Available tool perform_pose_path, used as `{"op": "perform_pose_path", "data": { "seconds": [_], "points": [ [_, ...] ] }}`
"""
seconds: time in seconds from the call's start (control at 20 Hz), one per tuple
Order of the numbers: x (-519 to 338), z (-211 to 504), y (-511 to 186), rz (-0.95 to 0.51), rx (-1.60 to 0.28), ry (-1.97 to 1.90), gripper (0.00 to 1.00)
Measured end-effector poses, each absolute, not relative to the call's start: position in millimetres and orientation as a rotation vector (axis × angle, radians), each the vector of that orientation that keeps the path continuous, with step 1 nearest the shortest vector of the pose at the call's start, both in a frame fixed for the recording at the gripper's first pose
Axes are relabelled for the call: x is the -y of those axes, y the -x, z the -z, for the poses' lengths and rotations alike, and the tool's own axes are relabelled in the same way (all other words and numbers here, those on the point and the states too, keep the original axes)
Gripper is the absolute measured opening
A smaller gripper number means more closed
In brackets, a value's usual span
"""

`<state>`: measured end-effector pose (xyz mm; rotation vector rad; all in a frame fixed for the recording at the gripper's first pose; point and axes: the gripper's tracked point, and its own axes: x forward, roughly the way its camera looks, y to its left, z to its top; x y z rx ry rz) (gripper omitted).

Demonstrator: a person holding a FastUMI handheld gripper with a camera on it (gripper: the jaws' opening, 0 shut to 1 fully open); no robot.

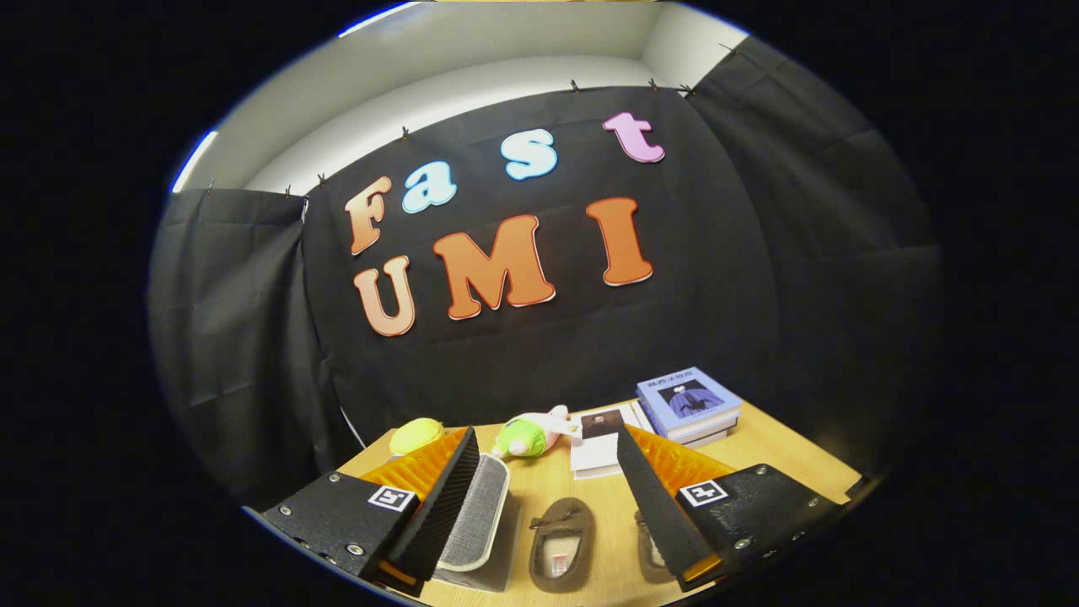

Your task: Open the storage box then place both shoes into the box .Put the left shoe in first, then the right shoe, with the right side of both shoes facing outward in a uniform manner.

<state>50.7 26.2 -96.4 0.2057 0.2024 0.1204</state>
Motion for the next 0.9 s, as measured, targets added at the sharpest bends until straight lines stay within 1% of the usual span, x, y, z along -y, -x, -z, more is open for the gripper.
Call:
{"op": "perform_pose_path", "data": {
  "seconds": [0.45, 0.9],
  "points": [
    [-73, 206, -92, -0.234, -0.469, -0.438, 0.98],
    [-115, 258, -107, -0.335, -0.604, -0.573, 0.98]
  ]
}}
